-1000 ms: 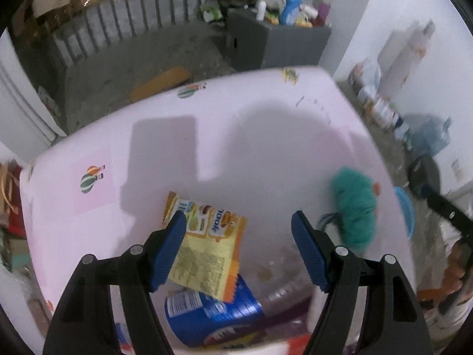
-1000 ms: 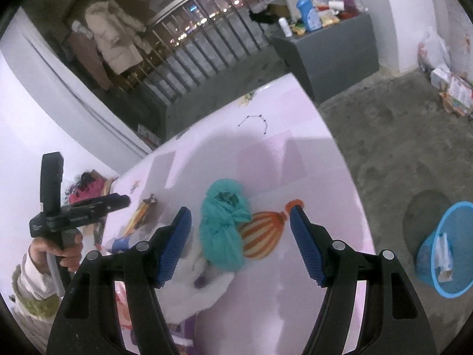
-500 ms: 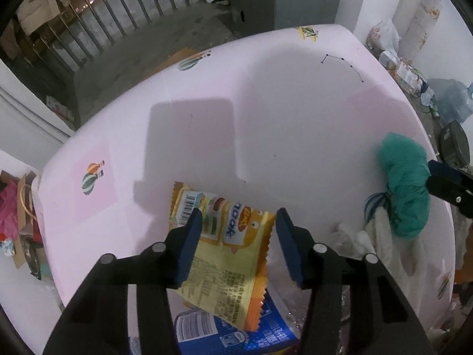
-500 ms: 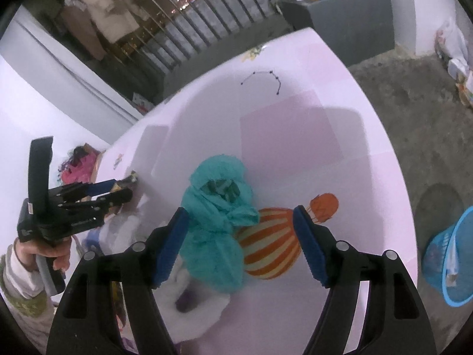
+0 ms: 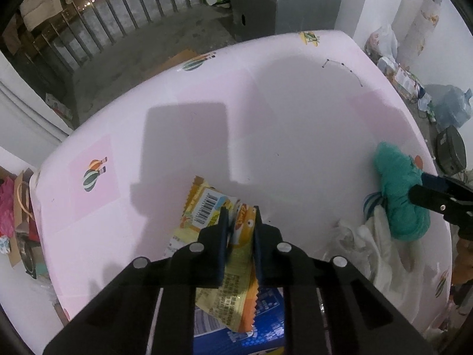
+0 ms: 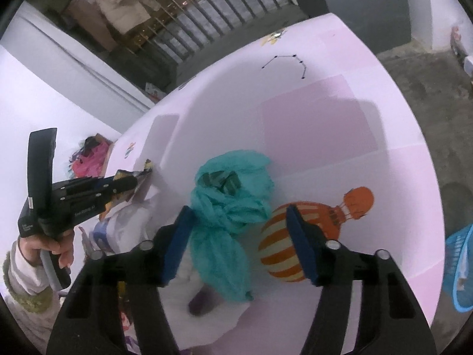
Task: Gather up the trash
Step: 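Grasp the yellow wrapper with the left gripper while the right grasps the teal bag, then lift the yellow wrapper and teal bag toward the blue wastebasket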
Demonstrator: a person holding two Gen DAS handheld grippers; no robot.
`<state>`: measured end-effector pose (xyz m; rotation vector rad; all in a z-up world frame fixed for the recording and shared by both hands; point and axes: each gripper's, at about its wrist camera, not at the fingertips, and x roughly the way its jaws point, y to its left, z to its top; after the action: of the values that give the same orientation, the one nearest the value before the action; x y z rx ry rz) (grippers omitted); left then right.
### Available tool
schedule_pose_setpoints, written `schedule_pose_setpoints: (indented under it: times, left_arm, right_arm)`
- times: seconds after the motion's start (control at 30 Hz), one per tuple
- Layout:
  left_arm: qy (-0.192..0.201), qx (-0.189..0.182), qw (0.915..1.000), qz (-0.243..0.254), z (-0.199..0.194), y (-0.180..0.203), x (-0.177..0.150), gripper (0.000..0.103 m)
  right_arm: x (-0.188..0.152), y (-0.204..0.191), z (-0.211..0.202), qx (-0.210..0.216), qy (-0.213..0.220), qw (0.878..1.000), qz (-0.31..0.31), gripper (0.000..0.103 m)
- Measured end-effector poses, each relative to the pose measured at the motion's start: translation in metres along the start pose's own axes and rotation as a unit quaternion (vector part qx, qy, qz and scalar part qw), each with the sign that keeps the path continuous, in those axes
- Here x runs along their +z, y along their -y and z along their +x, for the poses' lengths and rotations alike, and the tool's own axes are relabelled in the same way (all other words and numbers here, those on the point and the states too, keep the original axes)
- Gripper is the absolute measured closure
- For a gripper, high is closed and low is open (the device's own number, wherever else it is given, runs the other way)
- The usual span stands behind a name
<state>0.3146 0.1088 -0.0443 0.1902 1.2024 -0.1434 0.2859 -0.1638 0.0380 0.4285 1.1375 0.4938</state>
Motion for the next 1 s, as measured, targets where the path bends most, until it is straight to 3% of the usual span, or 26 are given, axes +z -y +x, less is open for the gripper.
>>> schedule_pose_setpoints:
  times: [0.2, 0.67, 0.87, 1.0]
  left_arm:
    - [0.022, 0.001, 0.9997, -0.005, -0.012, -0.004, 0.001, 0.091]
    - [0.101, 0.031, 0.9944, 0.01, -0.06, 0.005, 0.003, 0.092]
    - [0.142, 0.022, 0.9894, 0.018, -0.094, 0.013, 0.0, 0.092]
    - [0.188, 0.021, 0.9814, 0.034, -0.123, 0.026, -0.002, 0.092]
  right_arm:
    - [-0.001, -0.001, -0.003, 0.001, 0.001, 1.0, 0.0, 0.06]
    - [-0.001, 0.005, -0.042, 0.001, 0.056, 0.998, 0.015, 0.061]
    - [0.0, 0.009, -0.07, -0.003, 0.093, 0.996, 0.016, 0.061]
    - [-0.003, 0.009, -0.087, -0.008, 0.117, 0.993, 0.015, 0.061]
